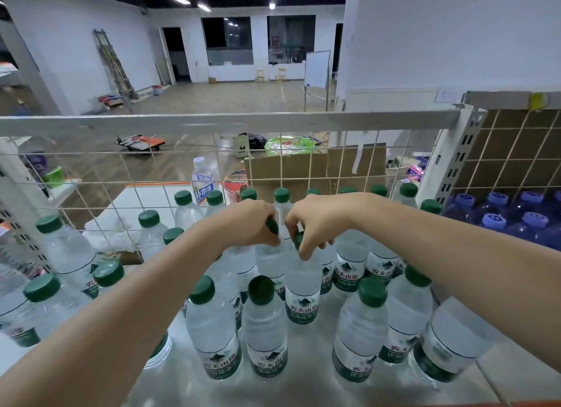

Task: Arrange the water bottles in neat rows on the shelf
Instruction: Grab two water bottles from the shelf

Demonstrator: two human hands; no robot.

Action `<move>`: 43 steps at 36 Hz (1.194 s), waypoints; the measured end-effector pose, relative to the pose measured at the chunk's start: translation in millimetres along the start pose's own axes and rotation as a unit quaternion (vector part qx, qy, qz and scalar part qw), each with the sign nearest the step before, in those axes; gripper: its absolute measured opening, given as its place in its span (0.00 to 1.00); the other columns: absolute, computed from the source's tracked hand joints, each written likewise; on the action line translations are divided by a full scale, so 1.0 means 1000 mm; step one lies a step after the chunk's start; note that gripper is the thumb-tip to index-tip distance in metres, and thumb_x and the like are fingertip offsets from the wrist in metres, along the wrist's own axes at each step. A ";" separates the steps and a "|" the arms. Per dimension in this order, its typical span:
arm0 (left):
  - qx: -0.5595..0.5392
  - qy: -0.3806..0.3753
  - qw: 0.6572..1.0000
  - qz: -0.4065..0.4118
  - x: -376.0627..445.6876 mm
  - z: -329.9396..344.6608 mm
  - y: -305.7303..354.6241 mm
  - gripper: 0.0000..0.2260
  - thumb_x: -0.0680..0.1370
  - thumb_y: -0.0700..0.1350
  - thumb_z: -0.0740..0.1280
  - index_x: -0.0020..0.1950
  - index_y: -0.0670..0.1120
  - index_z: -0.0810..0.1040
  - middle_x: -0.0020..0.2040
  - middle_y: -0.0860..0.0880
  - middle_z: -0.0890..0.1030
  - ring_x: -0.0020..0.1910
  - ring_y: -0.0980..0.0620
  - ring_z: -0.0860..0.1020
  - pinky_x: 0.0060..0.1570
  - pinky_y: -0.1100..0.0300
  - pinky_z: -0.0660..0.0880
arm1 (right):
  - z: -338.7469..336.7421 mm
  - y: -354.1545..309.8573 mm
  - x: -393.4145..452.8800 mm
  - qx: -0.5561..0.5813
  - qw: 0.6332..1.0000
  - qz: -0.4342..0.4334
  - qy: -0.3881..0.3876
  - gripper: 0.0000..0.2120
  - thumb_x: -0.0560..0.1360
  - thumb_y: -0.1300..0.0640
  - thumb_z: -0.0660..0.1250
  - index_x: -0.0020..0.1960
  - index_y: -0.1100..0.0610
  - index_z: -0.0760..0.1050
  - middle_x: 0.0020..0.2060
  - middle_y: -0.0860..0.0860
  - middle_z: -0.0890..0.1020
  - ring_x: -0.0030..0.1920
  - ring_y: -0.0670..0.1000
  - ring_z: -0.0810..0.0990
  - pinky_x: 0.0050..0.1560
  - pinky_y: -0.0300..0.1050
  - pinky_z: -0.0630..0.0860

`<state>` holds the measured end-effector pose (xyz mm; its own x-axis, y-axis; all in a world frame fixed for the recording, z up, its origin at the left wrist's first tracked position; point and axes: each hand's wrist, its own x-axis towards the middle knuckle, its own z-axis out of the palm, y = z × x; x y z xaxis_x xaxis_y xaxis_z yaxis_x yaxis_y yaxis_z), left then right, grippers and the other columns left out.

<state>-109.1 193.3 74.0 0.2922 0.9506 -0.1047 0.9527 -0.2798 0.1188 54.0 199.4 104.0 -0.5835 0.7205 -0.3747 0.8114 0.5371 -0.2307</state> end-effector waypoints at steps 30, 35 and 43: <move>-0.061 -0.014 0.992 -0.106 -0.018 -0.009 -0.043 0.08 0.76 0.48 0.69 0.51 0.48 0.73 0.50 0.46 0.76 0.47 0.46 0.74 0.44 0.57 0.69 | 0.002 -0.015 0.043 -0.047 0.992 -0.019 0.114 0.15 0.74 0.49 0.70 0.48 0.60 0.73 0.42 0.54 0.75 0.36 0.52 0.71 0.31 0.43 0.65; -0.061 -0.009 0.995 -0.080 -0.015 -0.011 -0.042 0.08 0.76 0.47 0.69 0.50 0.47 0.73 0.46 0.48 0.75 0.44 0.47 0.73 0.42 0.57 0.68 | -0.004 -0.009 0.045 -0.055 0.993 -0.010 0.107 0.18 0.73 0.49 0.71 0.54 0.62 0.76 0.46 0.56 0.79 0.38 0.53 0.75 0.33 0.44 0.68; -0.049 -0.006 0.998 -0.038 -0.001 -0.011 -0.025 0.10 0.77 0.47 0.69 0.53 0.44 0.74 0.43 0.49 0.74 0.42 0.48 0.71 0.42 0.58 0.68 | -0.011 0.001 0.044 -0.090 0.989 0.023 0.118 0.16 0.72 0.48 0.72 0.51 0.58 0.76 0.42 0.53 0.79 0.37 0.52 0.74 0.33 0.44 0.68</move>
<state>-134.0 200.3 82.0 0.2220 0.9664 -0.1295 0.9595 -0.1928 0.2055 28.7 235.8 97.1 -0.5547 0.8171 -0.1572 0.8307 0.5548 -0.0474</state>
